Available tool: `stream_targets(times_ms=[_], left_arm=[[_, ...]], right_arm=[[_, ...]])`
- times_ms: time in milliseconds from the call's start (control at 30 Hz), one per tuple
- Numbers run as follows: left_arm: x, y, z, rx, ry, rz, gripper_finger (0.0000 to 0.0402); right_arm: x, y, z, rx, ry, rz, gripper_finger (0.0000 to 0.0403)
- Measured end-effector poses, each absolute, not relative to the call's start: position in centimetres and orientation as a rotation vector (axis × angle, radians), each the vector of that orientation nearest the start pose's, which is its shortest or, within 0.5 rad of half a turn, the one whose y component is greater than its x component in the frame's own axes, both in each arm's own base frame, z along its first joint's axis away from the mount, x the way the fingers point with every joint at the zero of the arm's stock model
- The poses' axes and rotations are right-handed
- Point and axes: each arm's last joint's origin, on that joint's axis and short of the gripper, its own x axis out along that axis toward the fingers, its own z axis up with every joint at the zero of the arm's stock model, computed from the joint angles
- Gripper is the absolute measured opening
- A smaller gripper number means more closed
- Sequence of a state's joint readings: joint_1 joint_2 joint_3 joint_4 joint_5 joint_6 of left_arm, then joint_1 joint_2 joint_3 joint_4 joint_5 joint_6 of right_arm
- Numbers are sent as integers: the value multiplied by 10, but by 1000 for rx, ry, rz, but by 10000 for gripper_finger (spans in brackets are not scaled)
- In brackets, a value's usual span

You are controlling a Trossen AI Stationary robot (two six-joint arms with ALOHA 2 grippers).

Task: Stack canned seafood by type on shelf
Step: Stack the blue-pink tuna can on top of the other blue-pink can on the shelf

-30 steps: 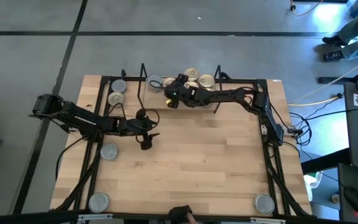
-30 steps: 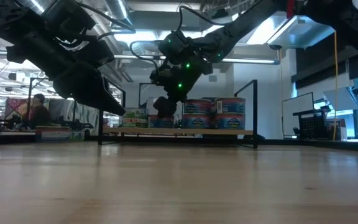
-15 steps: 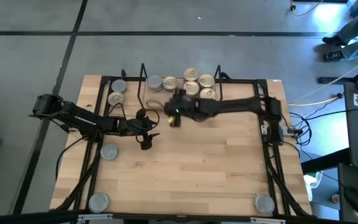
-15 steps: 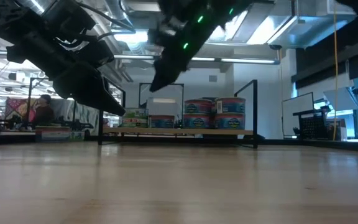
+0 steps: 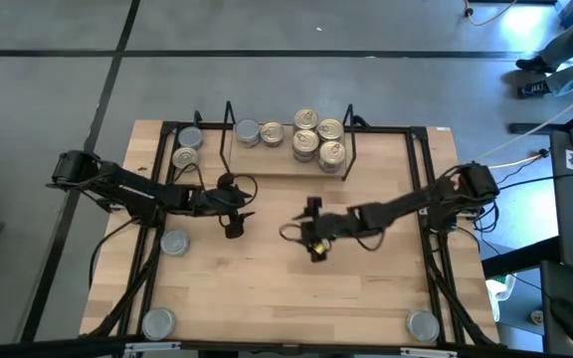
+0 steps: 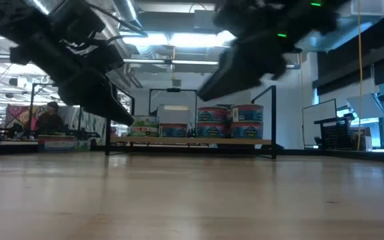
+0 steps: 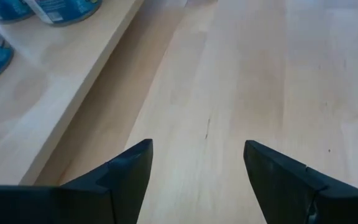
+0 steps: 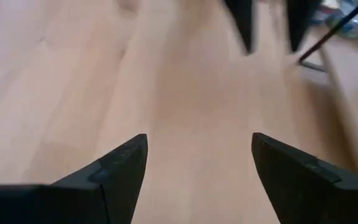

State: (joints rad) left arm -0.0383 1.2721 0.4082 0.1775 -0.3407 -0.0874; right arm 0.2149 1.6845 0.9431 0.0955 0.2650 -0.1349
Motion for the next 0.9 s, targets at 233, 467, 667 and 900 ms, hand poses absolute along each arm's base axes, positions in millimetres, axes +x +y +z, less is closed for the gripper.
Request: stream_targets(times_ms=[233, 467, 667, 900], left_arm=[[219, 6, 180, -1, 1002, 463, 253], [196, 23, 206, -142, 1228, 831, 253], [182, 55, 204, -207, 1287, 1058, 252], [169, 98, 190, -218, 1434, 1253, 185]], right_arm=[[309, 80, 148, -134, 536, -38, 287], [293, 78, 136, -87, 435, -35, 287], [293, 77, 135, -130, 434, -26, 287], [293, 78, 135, -133, 442, 13, 287]])
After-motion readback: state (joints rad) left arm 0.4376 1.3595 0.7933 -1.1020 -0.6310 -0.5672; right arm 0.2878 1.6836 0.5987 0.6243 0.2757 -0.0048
